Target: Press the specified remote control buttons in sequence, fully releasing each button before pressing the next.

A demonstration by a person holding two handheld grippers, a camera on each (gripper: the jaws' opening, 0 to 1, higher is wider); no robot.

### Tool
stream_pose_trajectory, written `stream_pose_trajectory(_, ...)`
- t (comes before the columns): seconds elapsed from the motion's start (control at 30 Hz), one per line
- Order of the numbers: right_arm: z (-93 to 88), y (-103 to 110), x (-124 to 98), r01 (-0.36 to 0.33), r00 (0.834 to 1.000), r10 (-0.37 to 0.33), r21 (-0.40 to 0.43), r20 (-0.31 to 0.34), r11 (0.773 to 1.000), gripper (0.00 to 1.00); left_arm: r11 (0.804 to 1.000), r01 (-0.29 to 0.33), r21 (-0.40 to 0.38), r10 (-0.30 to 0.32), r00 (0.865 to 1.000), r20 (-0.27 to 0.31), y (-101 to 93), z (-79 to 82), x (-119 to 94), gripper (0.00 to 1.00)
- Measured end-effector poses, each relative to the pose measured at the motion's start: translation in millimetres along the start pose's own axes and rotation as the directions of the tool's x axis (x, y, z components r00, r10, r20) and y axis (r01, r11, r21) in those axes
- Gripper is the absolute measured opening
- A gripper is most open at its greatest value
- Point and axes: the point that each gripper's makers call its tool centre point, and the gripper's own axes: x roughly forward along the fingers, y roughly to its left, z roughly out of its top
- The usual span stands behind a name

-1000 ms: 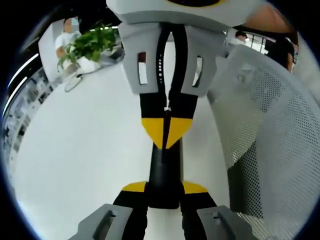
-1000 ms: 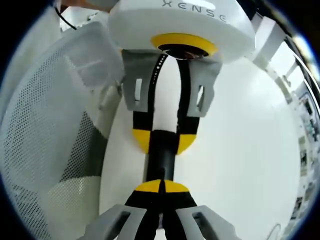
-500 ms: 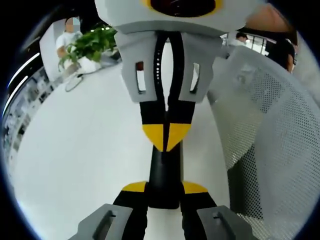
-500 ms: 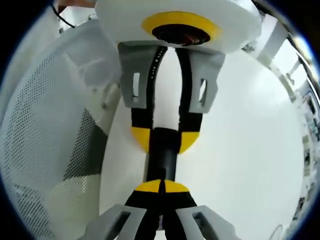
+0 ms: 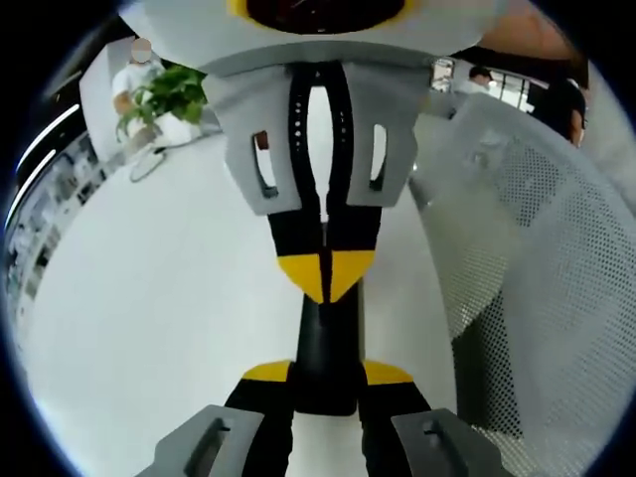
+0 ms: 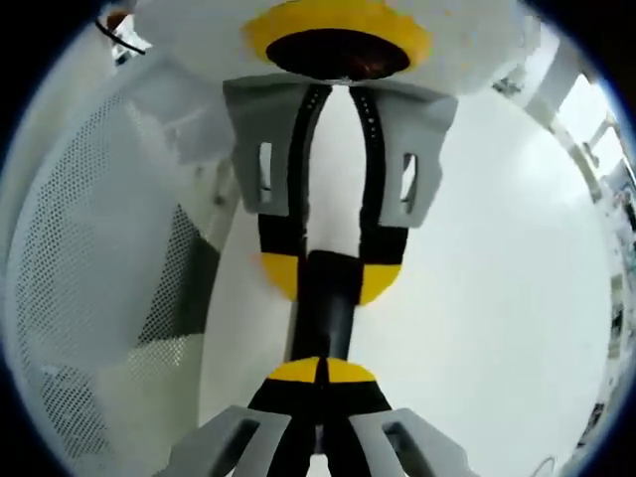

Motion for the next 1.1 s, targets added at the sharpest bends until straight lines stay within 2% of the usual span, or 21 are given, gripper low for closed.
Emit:
stream_pose_trajectory(0.17, -1.5, -1, -2, -0.003, 1.000, 0.002, 0.049, 0.030, 0.999, 0.00, 1.000, -0.004, -0.002, 0.004, 1.000, 0.004, -1.4, 1.9, -1, 0.23)
stream_pose_trajectory(0.33, -0.2, 1, -3, 0.008, 0.999, -0.009, 0.036, 0.031, 0.999, 0.00, 1.000, -0.008, 0.001, 0.008, 1.000, 0.005, 0.9, -0.3, 0, 0.23)
stream_pose_trajectory(0.6, -3.0, -1, -7, 0.014, 0.998, -0.017, 0.058, 0.057, 0.998, 0.00, 1.000, -0.013, -0.001, 0.013, 1.000, 0.010, 0.6, -0.3, 0, 0.23)
stream_pose_trajectory(0.7, 3.5, -3, -13, 0.019, 0.995, -0.026, 0.072, 0.092, 0.997, 0.00, 1.000, -0.014, -0.001, 0.014, 1.000, 0.011, -2.5, 2.7, -2, 0.23)
stream_pose_trajectory(0.93, 13.6, -5, -14, 0.014, 0.992, -0.023, 0.073, 0.123, 0.997, 0.00, 1.000, -0.011, 0.000, 0.011, 1.000, 0.009, 1.9, -1.5, 1, 0.23)
stream_pose_trajectory(1.1, 17.2, -2, -4, 0.001, 0.994, -0.007, 0.055, 0.112, 0.998, 0.00, 1.000, -0.011, -0.003, 0.011, 1.000, 0.014, 0.1, 0.4, -1, 0.23)
